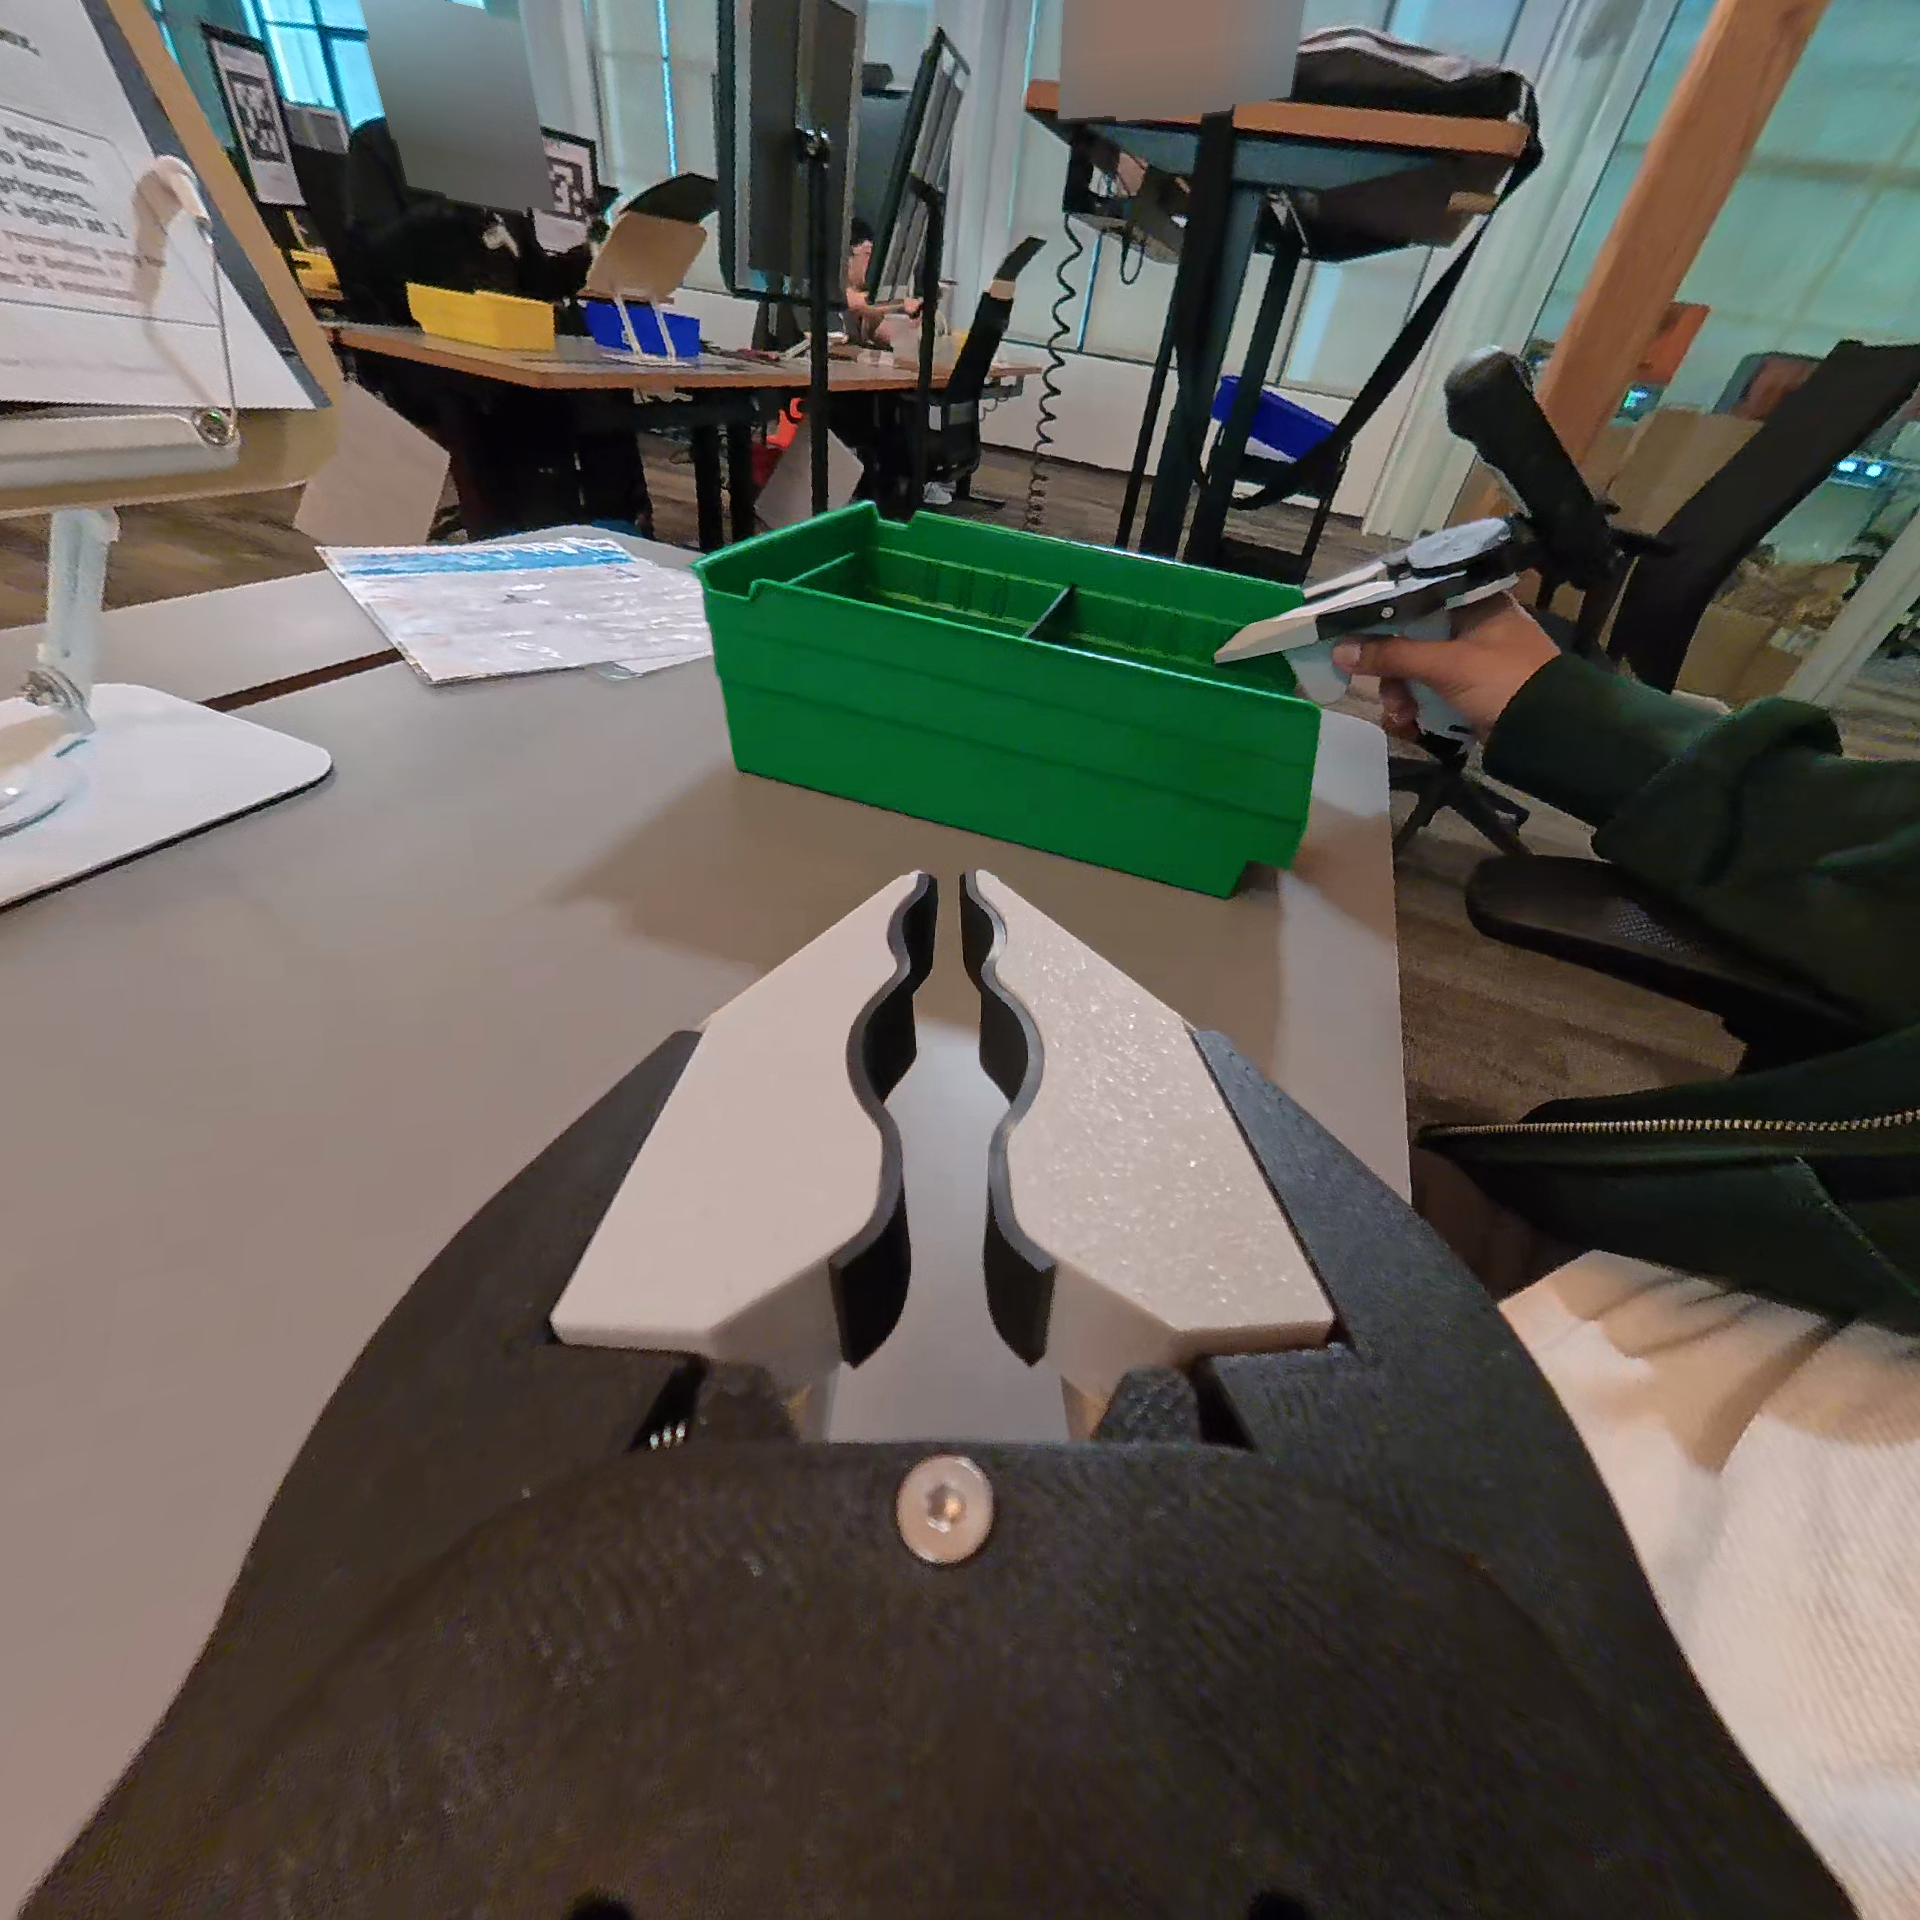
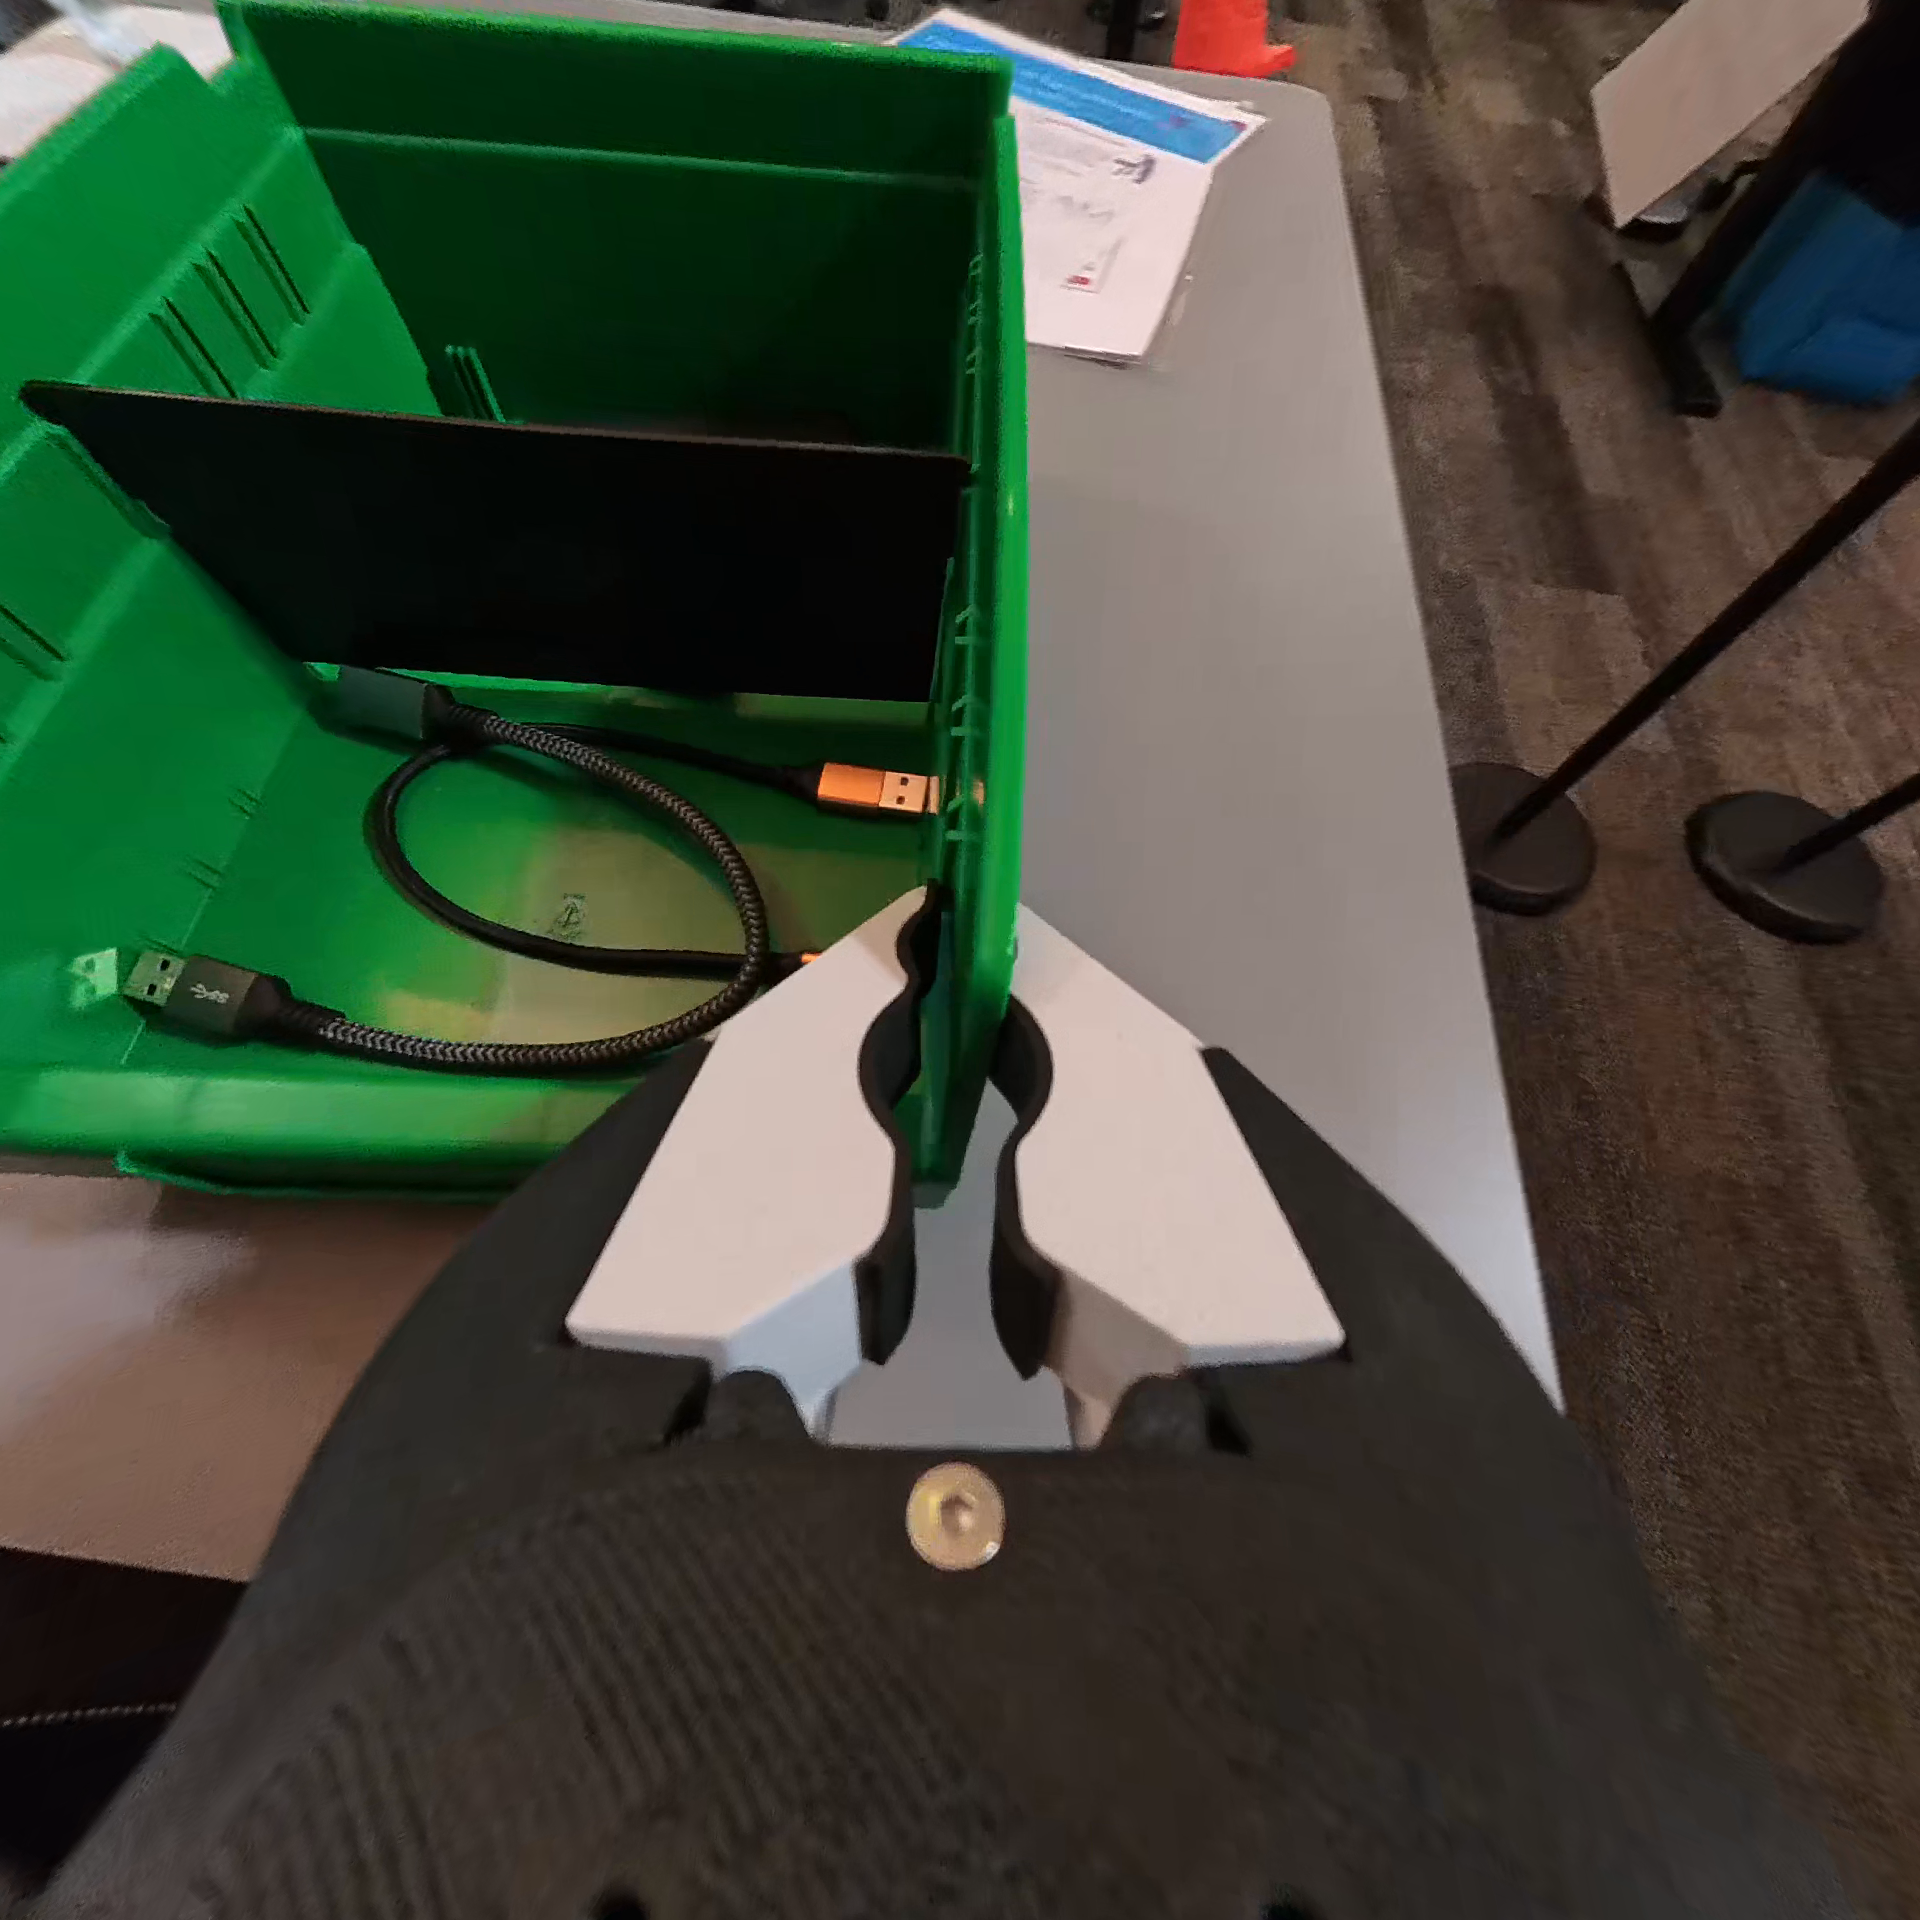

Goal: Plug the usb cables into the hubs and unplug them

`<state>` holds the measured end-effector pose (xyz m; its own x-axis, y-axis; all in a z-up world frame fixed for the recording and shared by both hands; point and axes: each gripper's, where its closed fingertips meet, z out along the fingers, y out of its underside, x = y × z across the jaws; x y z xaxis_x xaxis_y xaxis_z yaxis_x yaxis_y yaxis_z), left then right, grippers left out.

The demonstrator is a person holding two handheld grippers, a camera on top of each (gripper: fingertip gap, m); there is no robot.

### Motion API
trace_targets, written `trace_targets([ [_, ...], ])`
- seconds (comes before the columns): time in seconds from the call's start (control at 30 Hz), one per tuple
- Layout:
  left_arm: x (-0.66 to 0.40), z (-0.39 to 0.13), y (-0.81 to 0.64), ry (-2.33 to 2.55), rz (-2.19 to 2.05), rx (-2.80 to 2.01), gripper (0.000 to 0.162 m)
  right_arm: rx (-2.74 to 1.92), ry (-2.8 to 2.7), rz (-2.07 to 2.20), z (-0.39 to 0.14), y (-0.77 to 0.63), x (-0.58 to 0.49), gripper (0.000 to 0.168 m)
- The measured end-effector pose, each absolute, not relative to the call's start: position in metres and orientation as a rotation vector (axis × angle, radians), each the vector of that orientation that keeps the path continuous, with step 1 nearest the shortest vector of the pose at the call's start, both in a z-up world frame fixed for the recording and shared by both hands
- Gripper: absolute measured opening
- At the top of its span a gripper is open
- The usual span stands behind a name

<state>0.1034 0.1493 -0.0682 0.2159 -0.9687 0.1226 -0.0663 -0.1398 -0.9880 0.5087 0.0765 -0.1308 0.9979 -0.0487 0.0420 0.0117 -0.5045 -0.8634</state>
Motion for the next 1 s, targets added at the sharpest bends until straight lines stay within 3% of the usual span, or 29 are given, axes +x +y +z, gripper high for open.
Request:
trace_targets([
  [0.03, 0.103, -0.068, 0.15, 1.039, -1.096, -1.459, 0.003, -2.092, 0.042, -0.064, -0.131, 0.074, 0.513, 0.004],
  [1.0, 0.107, -0.087, 0.154, 1.109, -0.943, -1.461, 0.01, -2.033, 0.173, -0.02, -0.131, 0.068, 0.526, 0.003],
])
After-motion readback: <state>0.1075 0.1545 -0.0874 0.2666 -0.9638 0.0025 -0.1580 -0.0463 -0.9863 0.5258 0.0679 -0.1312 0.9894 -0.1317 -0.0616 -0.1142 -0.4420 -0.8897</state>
